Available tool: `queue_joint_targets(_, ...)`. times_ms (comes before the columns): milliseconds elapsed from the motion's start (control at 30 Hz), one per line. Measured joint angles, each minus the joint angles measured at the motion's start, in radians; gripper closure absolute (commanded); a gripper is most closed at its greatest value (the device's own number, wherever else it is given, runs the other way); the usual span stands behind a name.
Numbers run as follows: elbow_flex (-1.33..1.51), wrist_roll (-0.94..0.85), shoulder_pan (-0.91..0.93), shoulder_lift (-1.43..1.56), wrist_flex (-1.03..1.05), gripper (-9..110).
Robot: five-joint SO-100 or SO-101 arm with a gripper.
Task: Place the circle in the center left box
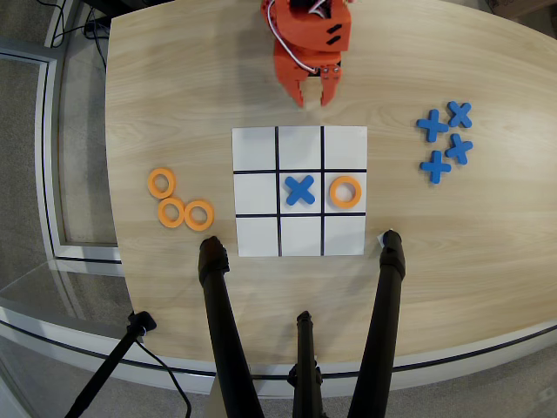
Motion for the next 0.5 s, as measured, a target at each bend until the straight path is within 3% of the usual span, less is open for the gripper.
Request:
queue_joint_targets(100,0.043,0.000,0.035,0.012,0.003,102)
queue_joint_targets(367,0.067,-0.006,0.279,0.020,-0.014,102)
queue_joint_targets(500,0.069,-0.006,0.554,0.029,0.000,102)
